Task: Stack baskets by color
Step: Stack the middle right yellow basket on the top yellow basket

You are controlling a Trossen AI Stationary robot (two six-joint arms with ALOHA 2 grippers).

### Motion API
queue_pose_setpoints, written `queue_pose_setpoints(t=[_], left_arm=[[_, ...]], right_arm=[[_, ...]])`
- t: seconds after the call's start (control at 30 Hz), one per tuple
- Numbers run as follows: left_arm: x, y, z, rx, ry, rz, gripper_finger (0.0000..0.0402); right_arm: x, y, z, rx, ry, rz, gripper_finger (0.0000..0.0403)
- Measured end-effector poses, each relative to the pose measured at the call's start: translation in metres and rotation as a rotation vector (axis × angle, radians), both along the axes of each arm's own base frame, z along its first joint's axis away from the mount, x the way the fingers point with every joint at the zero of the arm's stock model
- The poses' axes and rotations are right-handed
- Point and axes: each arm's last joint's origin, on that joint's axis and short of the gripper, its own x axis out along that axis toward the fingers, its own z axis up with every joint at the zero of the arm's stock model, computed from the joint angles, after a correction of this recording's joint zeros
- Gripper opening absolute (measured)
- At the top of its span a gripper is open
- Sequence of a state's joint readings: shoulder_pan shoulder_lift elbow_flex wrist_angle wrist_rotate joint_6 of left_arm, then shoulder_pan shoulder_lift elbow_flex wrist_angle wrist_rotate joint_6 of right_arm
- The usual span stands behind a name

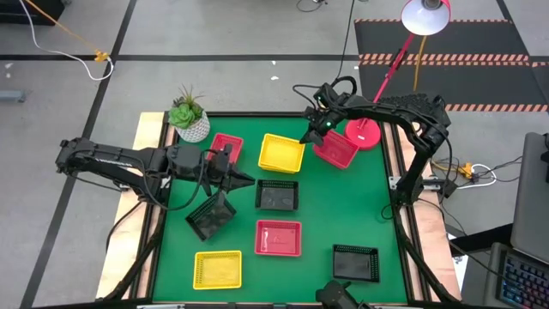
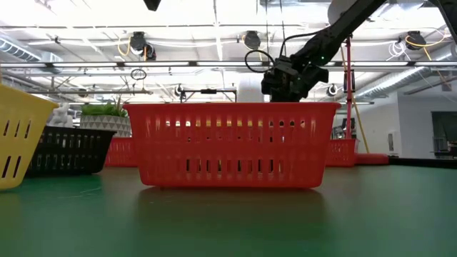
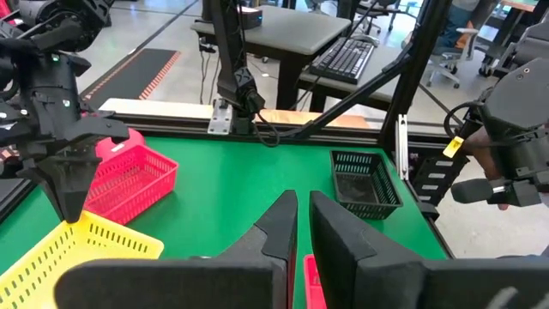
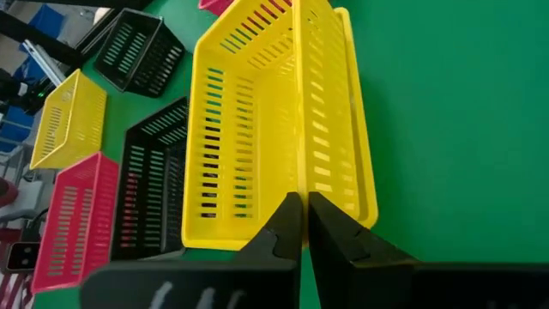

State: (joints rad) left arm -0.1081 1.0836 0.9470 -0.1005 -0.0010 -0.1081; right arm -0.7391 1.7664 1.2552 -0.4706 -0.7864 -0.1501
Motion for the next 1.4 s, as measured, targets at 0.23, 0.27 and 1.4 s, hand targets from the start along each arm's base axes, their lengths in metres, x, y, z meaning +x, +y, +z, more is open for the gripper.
queue_pose_setpoints(t=[0.23, 0.27, 1.4], left_arm=[[0.0, 0.0, 0.0, 0.0, 0.0, 0.0, 0.0035], [0.0, 0.0, 0.0, 0.0, 0.0, 0.0, 0.0035], [0.0, 0.002, -0.001, 0.048, 0.005, 0.046, 0.0035]], right_arm=[[0.0, -0.001, -0.001, -0.038, 0.029, -0.025, 0.0055], [0.0, -0.001, -0.001, -0.04, 0.027, -0.026, 0.0067], [0.012, 0.156, -0.014, -0.465, -0.036, 0.043, 0.0003]])
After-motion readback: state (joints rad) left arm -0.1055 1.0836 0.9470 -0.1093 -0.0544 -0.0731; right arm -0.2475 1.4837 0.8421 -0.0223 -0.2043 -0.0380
